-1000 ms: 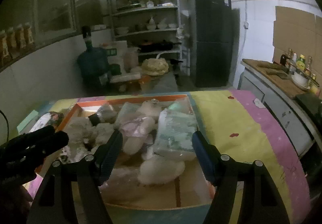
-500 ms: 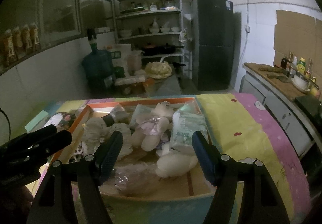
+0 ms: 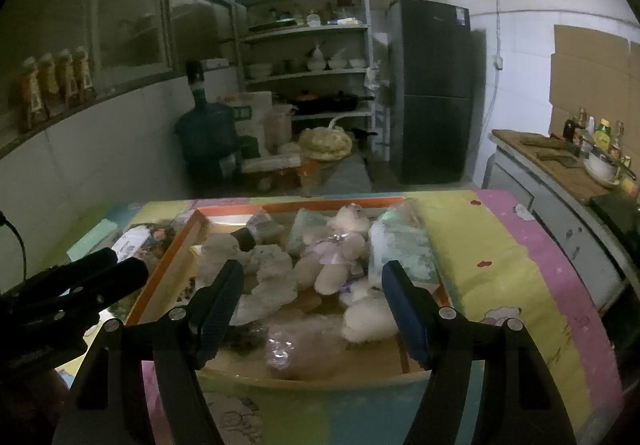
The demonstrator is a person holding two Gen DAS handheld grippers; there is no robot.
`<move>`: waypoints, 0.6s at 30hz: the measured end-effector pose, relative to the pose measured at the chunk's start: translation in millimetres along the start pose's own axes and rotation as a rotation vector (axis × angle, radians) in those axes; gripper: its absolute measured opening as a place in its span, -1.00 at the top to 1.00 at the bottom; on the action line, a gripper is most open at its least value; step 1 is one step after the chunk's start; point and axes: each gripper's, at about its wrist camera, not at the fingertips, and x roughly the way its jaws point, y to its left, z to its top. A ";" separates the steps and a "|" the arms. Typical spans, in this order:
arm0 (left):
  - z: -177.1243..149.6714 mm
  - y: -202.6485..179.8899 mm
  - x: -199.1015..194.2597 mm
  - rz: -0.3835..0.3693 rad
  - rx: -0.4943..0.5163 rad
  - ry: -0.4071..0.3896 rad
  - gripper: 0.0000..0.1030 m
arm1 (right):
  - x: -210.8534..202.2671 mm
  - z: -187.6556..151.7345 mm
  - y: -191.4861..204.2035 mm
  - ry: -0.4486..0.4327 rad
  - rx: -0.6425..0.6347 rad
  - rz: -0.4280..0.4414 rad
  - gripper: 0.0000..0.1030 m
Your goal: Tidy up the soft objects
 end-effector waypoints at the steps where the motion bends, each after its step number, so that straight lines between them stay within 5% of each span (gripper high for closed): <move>1: -0.8 1.5 -2.7 0.003 0.000 -0.002 -0.29 | 0.1 0.0 -0.4 0.000 0.000 0.000 -0.42; 18: -7.8 21.9 -42.6 0.070 -0.014 -0.042 -0.29 | -23.9 -10.1 36.7 -0.006 -0.002 0.026 -0.42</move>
